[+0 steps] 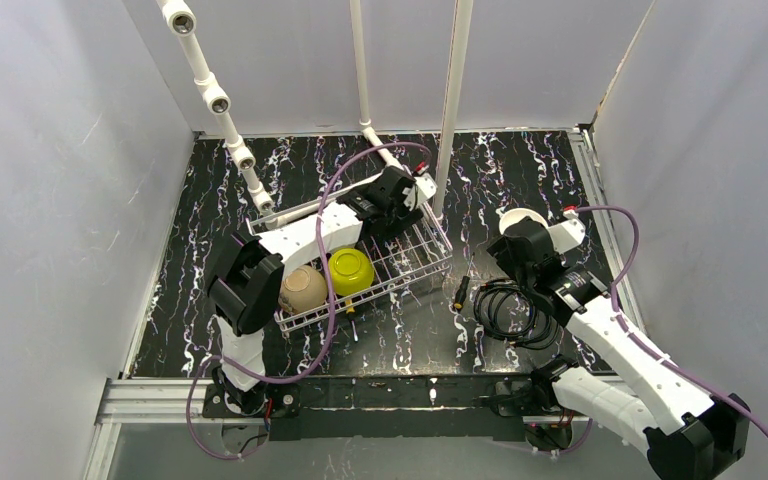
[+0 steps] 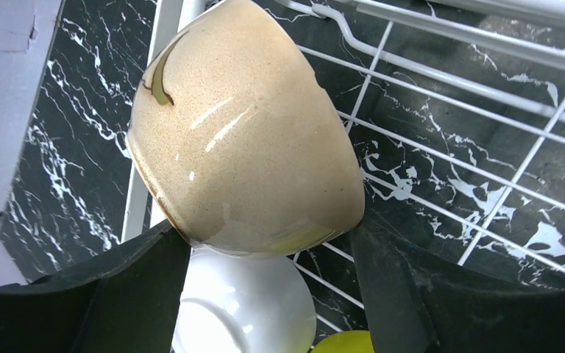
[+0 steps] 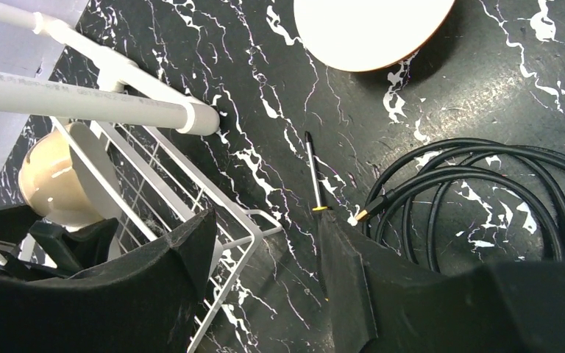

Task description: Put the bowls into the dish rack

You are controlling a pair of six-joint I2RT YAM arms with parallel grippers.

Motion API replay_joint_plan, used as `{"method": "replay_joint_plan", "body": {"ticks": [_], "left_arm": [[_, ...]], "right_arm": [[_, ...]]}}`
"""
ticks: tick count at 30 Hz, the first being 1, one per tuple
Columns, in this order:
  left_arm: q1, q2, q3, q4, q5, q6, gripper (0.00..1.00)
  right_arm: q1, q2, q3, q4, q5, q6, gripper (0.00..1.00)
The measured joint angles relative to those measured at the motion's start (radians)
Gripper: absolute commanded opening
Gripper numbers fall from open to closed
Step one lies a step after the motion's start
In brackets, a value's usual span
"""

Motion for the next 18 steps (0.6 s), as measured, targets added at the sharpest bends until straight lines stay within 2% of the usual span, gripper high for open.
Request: {"method": "replay_joint_plan", "body": {"ticks": [4,12,15,18], "left_arm": [[-0.011,0.0,0.0,-0.013,-0.004,0.076,0.56],[-0.057,0.002,0.0,-0.04,-0.055,0.227,0.55],[-0.077,0.007,-0.006,-0.039,-0.09,0.294,0.59],[-0.099,0.011,-0.022,-0.037,-0.135,0.361,0.69]], "right_arm": [[-0.006,0.0,-0.019,0.006,-0.016,0.0,0.63],[-0.016,0.0,-0.023,0.018,-0.042,0.0,0.63],[-0.02,0.0,-0.028,0.019,-0.048,0.0,0.63],[-0.023,0.001,-0.034,0.019,-0.055,0.001,0.63]]}}
